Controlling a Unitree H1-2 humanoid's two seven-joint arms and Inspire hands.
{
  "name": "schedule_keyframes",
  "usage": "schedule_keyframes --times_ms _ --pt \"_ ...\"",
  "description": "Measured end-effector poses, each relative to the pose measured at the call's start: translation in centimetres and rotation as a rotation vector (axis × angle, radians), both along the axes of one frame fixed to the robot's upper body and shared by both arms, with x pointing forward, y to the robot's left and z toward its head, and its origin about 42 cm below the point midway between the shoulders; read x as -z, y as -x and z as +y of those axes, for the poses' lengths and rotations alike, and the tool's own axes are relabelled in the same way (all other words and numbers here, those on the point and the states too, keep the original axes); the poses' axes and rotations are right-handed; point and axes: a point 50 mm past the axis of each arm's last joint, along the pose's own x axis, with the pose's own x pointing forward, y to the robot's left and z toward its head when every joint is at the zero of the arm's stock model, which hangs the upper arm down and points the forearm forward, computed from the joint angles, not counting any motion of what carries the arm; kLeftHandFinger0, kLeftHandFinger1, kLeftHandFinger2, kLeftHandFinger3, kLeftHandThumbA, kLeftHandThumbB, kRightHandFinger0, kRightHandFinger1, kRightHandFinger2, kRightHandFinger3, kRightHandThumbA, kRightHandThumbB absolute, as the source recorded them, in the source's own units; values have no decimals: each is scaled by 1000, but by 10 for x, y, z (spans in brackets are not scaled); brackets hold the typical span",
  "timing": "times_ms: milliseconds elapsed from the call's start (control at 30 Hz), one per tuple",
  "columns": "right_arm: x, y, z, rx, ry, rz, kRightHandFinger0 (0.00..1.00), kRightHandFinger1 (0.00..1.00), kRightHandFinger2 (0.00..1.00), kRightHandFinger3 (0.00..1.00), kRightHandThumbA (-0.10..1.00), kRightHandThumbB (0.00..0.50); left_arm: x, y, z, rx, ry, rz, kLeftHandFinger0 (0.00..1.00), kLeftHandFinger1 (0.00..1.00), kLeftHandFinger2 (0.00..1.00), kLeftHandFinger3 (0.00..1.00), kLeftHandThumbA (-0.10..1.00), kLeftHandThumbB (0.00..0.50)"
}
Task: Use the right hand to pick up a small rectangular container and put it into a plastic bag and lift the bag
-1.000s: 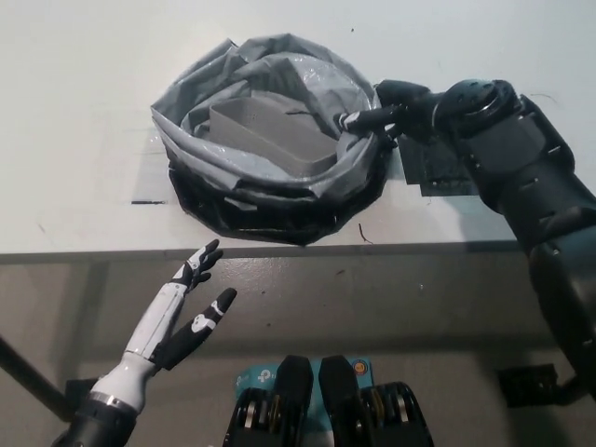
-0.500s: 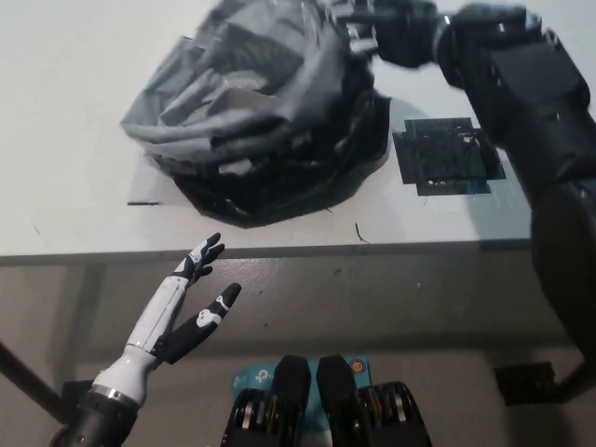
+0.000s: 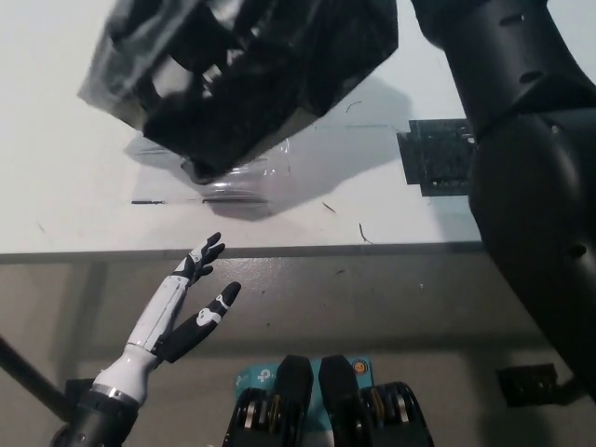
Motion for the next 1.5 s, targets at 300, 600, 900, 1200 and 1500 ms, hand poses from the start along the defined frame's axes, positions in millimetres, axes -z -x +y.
schedule_keyframes --times_ms 300,600,900,1200,1500 --pt "-15 6 7 -6 -201 43 0 163 677 827 476 142 1 0 -1 3 -1 8 1000 1000 1000 1000 726 156" --pt "-48 16 8 -19 -338 -2 0 187 652 887 426 133 2 0 -2 5 -3 17 1000 1000 1000 1000 734 168" --pt "-7 4 6 13 -301 27 0 138 560 825 411 118 2 1 -4 12 -5 19 1000 1000 1000 1000 703 164" --pt "123 -14 -6 79 -195 205 0 88 451 626 469 141 3 1 -6 30 -11 28 1000 1000 1000 1000 688 172" --pt "196 -11 -19 136 -49 221 558 825 1000 1000 545 292 2 2 -8 42 -25 30 1000 1000 1000 1000 650 170"
